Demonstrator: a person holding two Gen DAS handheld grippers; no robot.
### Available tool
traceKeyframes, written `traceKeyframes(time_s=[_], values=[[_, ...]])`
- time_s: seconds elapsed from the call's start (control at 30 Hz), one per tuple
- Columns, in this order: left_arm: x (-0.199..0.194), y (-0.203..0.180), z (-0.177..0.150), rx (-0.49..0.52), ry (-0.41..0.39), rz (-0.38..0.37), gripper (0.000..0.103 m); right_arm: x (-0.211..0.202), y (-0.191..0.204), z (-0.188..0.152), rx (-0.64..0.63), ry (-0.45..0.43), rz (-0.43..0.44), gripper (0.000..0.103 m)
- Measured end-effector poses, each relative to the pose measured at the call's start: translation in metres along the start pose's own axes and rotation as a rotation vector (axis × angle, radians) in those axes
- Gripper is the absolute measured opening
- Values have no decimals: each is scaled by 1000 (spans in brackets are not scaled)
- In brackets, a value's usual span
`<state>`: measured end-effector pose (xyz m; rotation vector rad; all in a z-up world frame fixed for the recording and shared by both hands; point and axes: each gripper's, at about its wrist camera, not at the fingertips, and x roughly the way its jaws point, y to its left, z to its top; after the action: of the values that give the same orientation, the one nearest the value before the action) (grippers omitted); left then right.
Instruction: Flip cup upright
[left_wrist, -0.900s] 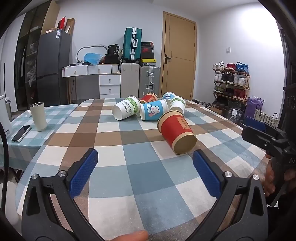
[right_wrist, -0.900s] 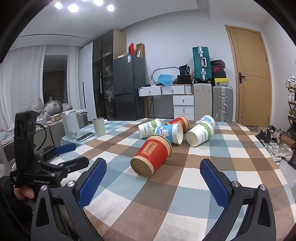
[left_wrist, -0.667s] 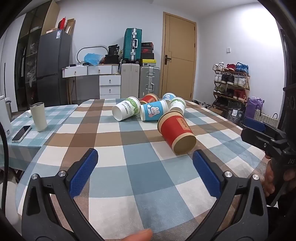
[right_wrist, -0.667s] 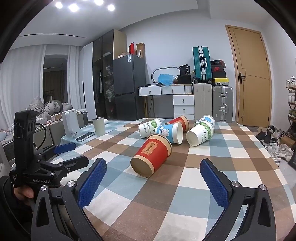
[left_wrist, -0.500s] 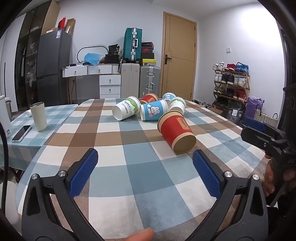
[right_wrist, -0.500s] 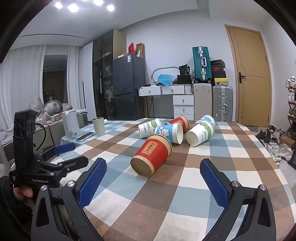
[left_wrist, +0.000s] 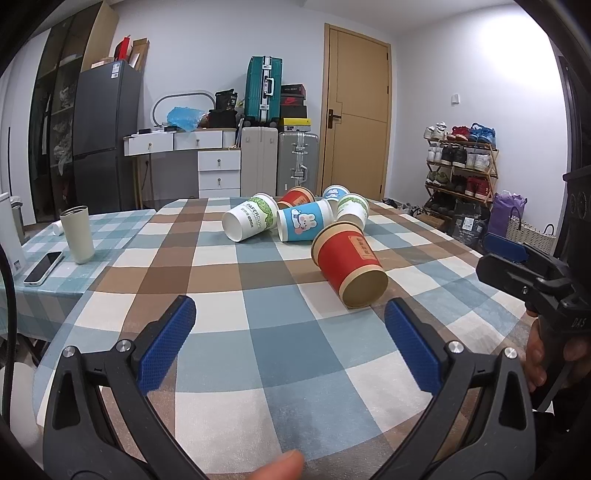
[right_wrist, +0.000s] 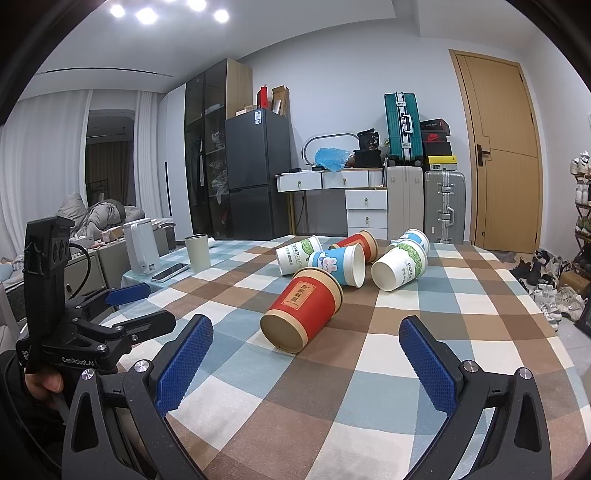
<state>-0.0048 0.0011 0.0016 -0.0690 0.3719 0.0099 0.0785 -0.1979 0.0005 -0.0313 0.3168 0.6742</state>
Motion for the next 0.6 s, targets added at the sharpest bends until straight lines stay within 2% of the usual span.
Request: traceKeyframes(time_s=[0.6], values=[[-4, -6, 10, 8, -1, 15, 102, -5, -6, -3, -4, -9, -10, 103]])
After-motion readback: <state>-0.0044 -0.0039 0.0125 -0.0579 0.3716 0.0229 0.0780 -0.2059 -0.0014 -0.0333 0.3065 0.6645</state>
